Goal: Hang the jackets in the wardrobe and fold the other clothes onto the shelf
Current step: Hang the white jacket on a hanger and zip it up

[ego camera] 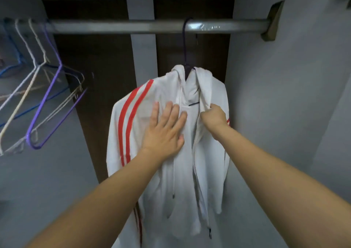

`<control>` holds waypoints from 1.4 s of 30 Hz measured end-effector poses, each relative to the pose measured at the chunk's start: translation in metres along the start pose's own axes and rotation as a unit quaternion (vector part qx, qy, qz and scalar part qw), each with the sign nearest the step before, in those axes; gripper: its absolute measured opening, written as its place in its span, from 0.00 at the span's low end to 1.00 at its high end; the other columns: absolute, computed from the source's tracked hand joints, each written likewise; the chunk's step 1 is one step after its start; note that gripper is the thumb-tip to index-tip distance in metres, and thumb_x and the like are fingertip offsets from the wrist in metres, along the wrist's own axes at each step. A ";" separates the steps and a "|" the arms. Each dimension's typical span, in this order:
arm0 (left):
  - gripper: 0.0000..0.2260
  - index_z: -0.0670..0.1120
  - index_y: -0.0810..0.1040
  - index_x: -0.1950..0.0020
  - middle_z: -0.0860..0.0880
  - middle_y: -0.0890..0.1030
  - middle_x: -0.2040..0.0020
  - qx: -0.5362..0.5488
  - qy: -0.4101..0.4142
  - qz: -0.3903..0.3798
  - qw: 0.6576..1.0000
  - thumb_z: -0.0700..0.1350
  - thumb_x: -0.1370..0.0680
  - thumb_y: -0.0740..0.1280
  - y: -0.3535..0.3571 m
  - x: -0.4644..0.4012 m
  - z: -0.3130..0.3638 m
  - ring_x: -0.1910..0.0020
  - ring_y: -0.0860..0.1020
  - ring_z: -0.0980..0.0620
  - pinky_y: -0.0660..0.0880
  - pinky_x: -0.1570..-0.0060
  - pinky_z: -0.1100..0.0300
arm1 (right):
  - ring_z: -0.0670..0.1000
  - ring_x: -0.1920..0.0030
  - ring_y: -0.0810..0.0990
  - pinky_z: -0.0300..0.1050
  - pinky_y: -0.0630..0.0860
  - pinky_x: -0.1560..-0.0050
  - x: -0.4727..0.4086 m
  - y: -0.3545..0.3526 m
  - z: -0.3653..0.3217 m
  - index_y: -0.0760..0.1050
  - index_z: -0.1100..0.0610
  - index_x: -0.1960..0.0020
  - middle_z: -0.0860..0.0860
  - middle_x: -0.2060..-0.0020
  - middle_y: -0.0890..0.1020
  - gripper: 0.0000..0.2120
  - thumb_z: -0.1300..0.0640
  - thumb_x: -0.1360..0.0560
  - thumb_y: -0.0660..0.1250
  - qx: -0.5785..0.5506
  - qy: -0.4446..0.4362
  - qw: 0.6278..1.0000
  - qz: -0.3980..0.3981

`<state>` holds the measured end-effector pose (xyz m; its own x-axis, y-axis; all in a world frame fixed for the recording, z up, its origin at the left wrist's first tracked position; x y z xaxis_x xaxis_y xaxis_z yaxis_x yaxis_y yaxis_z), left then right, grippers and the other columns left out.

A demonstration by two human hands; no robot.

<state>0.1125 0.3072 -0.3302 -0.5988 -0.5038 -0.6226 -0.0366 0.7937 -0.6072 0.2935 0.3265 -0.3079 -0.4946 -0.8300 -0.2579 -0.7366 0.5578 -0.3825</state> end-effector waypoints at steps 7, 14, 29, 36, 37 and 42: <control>0.33 0.46 0.67 0.25 0.42 0.66 0.26 0.009 -0.047 0.009 0.999 0.62 0.25 0.61 0.057 0.056 0.065 0.24 0.61 0.39 0.42 0.27 0.35 | 0.49 0.61 0.76 0.42 0.73 0.63 0.022 0.013 0.056 0.71 0.58 0.48 0.51 0.57 0.78 0.07 0.60 0.26 0.63 -0.079 -0.123 0.989 0.039; 0.34 0.47 0.58 0.21 0.40 0.54 0.22 0.014 -0.109 0.003 0.994 0.62 0.23 0.56 0.108 0.108 0.117 0.22 0.50 0.38 0.37 0.27 0.33 | 0.54 0.56 0.77 0.49 0.76 0.52 0.031 0.048 0.137 0.68 0.51 0.59 0.47 0.60 0.76 0.07 0.61 0.28 0.64 -0.061 -0.075 0.994 0.047; 0.24 0.47 0.73 0.34 0.43 0.73 0.36 0.117 -0.122 -0.114 0.979 0.53 0.29 0.66 0.210 0.263 0.232 0.42 0.70 0.42 0.65 0.44 0.47 | 0.56 0.44 0.71 0.48 0.72 0.42 0.096 0.152 0.390 0.66 0.53 0.49 0.53 0.44 0.71 0.13 0.59 0.29 0.68 0.022 0.043 0.999 0.010; 0.15 0.38 0.75 0.37 0.41 0.79 0.47 0.590 -0.475 -0.325 0.567 0.45 0.20 0.61 0.257 0.262 0.276 0.49 0.77 0.40 0.73 0.49 0.54 | 0.57 0.42 0.77 0.56 0.76 0.39 0.092 0.170 0.454 0.64 0.52 0.33 0.53 0.38 0.75 0.28 0.58 0.30 0.71 -0.066 0.104 0.991 -0.052; 0.16 0.40 0.74 0.35 0.42 0.77 0.48 0.631 -0.517 -0.341 0.467 0.46 0.20 0.61 0.258 0.262 0.284 0.52 0.77 0.42 0.73 0.51 0.55 | 0.57 0.43 0.77 0.56 0.76 0.40 0.091 0.170 0.462 0.66 0.52 0.32 0.53 0.39 0.76 0.28 0.58 0.29 0.70 -0.058 0.105 0.991 -0.057; 0.24 0.47 0.68 0.27 0.44 0.70 0.29 0.702 -0.601 -0.293 0.248 0.53 0.21 0.66 0.277 0.255 0.324 0.34 0.73 0.43 0.71 0.37 0.49 | 0.57 0.56 0.79 0.61 0.80 0.51 0.087 0.170 0.486 0.74 0.59 0.53 0.58 0.56 0.78 0.07 0.62 0.30 0.69 -0.089 0.143 0.985 -0.035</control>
<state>0.2086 0.2882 -0.8175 -0.1185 -0.7995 0.5889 0.9829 -0.0104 0.1837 0.3494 0.3496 -0.8271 -0.5301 -0.8473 0.0332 -0.8305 0.5109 -0.2220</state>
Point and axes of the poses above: each hand's wrist, its own x-axis away from the middle knuckle, its own y-axis out of the palm, z = x × y, the point moved 3 cm from there along -x, towards the middle knuckle
